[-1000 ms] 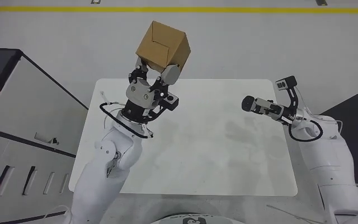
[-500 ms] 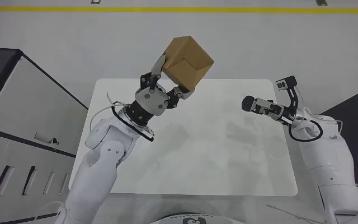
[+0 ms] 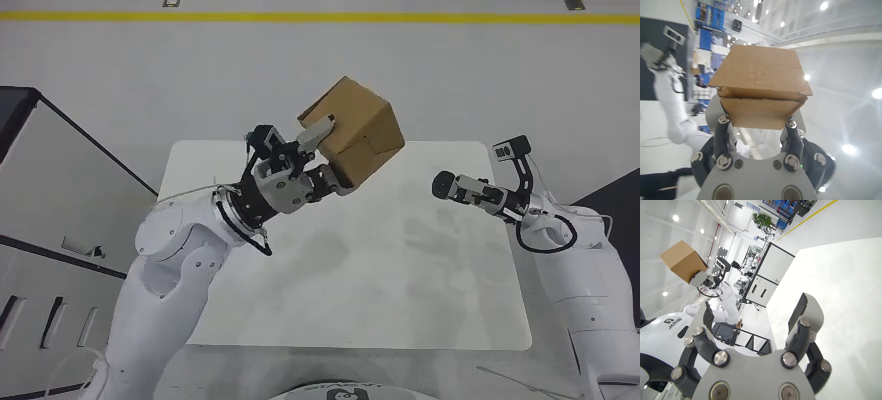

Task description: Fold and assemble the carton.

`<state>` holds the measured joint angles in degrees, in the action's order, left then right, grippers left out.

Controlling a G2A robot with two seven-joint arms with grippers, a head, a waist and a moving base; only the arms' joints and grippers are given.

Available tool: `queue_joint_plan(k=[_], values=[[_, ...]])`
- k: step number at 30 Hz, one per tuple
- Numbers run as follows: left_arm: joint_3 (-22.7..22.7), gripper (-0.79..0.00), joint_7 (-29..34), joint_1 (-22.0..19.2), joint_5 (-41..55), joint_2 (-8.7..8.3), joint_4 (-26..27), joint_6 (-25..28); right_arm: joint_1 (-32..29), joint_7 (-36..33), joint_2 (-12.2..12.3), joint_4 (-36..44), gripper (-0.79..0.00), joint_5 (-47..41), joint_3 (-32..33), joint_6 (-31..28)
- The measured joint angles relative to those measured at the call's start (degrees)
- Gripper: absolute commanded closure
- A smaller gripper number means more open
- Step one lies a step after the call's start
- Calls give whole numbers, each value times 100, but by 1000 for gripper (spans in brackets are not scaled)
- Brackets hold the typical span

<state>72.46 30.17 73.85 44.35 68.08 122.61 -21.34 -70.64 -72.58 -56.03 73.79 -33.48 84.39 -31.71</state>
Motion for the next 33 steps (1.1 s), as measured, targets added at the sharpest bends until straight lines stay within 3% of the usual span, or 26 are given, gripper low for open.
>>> queue_joint_plan(k=[8, 12, 19, 22, 26, 33], values=[[152, 0, 1287, -428, -2159, -189, 97, 74, 0, 0, 0, 0, -785, 0, 0, 0], [134, 0, 1641, -564, -2567, -230, 25, 334, 0, 0, 0, 0, -785, 0, 0, 0], [135, 0, 1635, -571, -2603, -233, 15, 347, 0, 0, 0, 0, -785, 0, 0, 0], [-5, 0, 1968, -704, -2959, -317, 130, 438, 0, 0, 0, 0, -785, 0, 0, 0], [3, 0, 2513, -905, -3865, -343, 48, 1396, 0, 0, 0, 0, -785, 0, 0, 0], [-86, 0, 3101, -1332, -4309, -393, -160, 2699, 0, 0, 0, 0, -785, 0, 0, 0]])
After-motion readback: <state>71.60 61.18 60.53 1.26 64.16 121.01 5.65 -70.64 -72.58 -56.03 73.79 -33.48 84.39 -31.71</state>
